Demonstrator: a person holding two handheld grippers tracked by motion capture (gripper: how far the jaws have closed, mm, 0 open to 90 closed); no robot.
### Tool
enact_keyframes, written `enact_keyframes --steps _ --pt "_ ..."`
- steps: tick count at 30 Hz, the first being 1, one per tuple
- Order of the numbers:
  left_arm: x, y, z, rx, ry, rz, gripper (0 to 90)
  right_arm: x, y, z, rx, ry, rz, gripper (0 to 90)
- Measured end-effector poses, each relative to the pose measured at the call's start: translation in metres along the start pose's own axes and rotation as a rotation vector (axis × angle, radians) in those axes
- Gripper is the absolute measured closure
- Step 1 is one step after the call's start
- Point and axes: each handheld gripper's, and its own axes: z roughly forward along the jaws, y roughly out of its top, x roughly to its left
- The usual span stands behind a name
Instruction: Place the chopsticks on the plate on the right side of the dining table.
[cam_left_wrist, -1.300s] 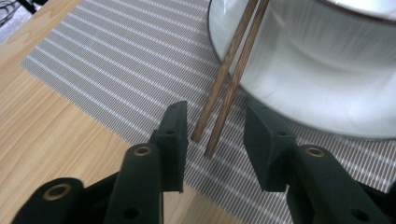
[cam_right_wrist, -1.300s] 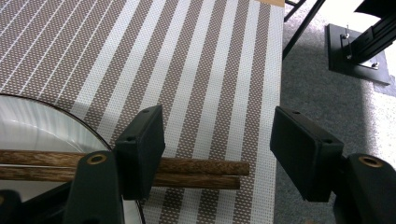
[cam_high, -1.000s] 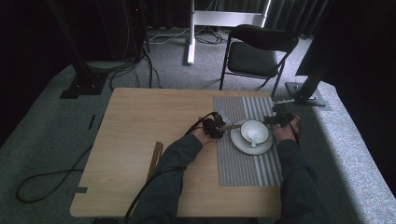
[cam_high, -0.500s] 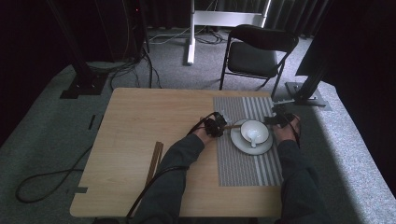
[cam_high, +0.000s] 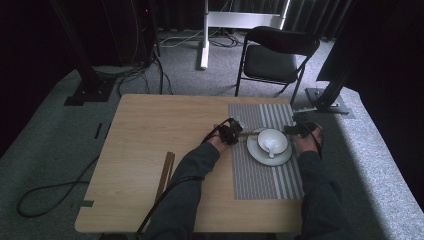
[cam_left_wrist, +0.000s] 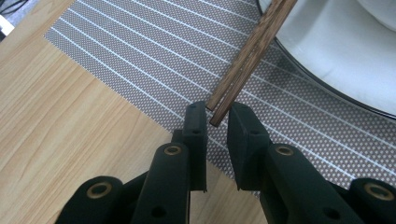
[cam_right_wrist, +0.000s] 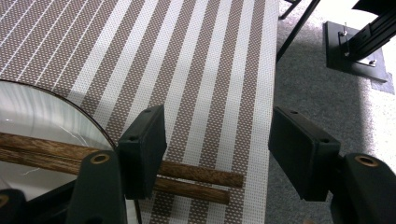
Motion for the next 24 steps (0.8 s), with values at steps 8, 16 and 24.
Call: enact_keyframes --steps 8,16,24 --pt "-0.0012 -0.0004 0.0023 0.010 0.000 -0.008 71.9 -0.0001 -0.0026 -0.0010 -0.002 0.002 0.002 36.4" --pt "0.0016 -0.0090 0.0000 0.022 0.004 -0.009 76.3 -0.0015 -0.0029 -0.0024 -0.009 0.000 0.002 36.4" --pt "0.0002 -0.0060 -0.0047 0.007 0.002 0.010 84.0 -0.0016 -0.0031 -0.0023 -0.006 -0.003 0.004 36.4"
